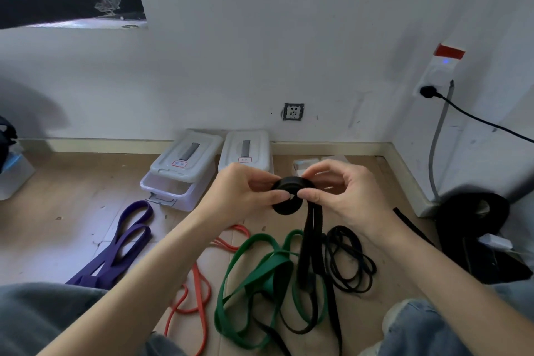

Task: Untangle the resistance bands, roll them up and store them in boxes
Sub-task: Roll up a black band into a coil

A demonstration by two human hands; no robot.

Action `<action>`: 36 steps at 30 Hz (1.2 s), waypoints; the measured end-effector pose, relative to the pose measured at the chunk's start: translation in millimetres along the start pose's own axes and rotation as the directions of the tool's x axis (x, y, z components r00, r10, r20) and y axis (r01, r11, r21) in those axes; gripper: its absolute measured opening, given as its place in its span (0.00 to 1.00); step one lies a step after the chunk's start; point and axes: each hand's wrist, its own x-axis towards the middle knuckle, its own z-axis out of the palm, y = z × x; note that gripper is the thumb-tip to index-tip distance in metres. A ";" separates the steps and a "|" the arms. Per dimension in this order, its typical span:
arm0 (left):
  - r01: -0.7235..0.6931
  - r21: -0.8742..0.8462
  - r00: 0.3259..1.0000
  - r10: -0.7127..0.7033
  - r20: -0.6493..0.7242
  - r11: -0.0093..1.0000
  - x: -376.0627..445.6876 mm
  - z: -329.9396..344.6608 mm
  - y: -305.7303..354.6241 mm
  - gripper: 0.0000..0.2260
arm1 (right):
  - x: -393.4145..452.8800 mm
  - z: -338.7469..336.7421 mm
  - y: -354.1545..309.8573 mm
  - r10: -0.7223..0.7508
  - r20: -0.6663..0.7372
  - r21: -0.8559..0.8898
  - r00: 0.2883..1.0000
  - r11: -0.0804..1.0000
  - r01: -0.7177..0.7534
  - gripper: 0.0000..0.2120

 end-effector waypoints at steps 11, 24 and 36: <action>0.068 -0.264 0.998 -0.068 0.012 0.962 -1.0 -7.4 1.7 0.09 | -3.5 1.0 -0.2 -0.001 0.101 0.021 0.995 1.000 -0.001 0.10; 0.094 0.172 0.985 -0.116 0.127 0.981 -2.7 5.5 -13.2 0.08 | -8.0 4.0 3.8 -0.041 0.197 -0.283 0.980 0.954 0.097 0.07; 0.075 -0.469 0.976 -0.161 -0.147 0.880 1.0 -5.6 0.3 0.06 | -2.6 12.4 7.5 0.102 0.028 0.184 0.994 0.977 -0.105 0.17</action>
